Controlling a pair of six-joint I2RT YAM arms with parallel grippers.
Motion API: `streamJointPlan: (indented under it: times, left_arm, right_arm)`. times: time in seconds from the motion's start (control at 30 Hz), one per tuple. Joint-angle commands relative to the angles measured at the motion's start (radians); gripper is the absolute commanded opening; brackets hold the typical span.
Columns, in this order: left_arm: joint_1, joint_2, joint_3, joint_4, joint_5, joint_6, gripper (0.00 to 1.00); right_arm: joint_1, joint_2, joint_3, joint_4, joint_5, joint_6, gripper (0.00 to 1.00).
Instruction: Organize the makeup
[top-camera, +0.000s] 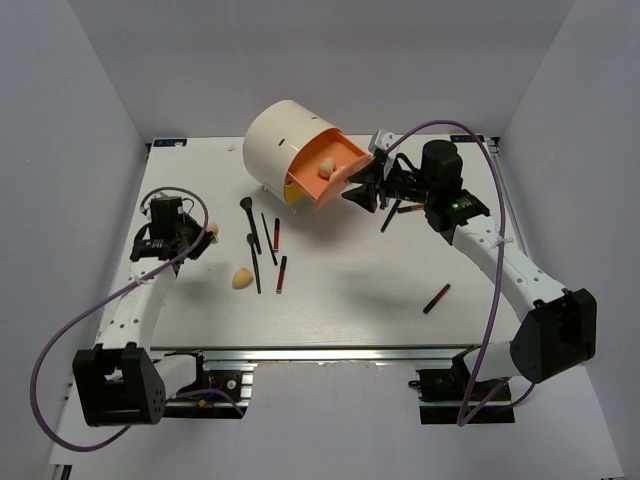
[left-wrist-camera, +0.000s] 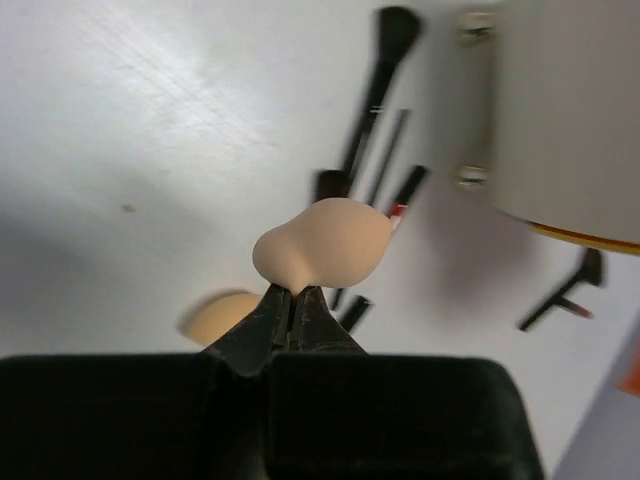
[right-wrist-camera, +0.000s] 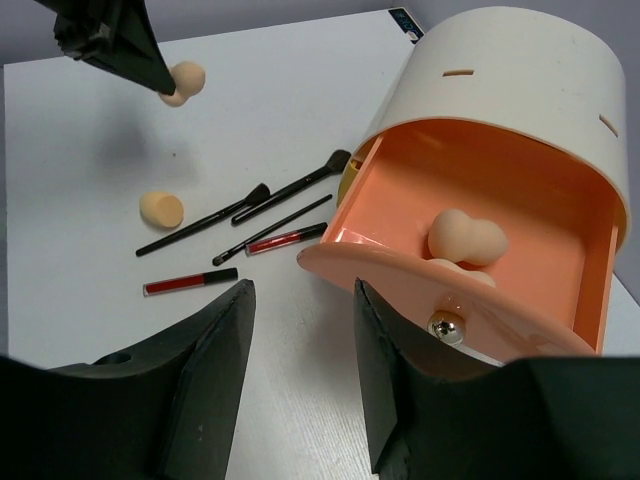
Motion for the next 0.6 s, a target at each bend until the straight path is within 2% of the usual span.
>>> streamJointPlan:
  times: [0.0,0.2,0.37,0.57]
  left_arm:
    - [-0.02,-0.067,0.046,0.125,0.133,-0.036,0.0]
    - [-0.147,-0.062,0.158,0.224,0.153,-0.056,0.0]
    - [-0.303,0.037,0.321,0.223,0.093,0.007,0.0]
    - [-0.422,0.168,0.506,0.234,0.065,0.088,0.0]
  right_arm:
    - [-0.004,-0.02,-0.008,0.059,0.005,0.034,0.5]
    - [-0.003,-0.017,-0.005,0.05,0.016,0.04,0.49]
    - [-0.004,-0.041,-0.018,0.048,0.04,0.039,0.49]
    - [-0.004,-0.087,-0.042,0.027,0.095,0.002,0.48]
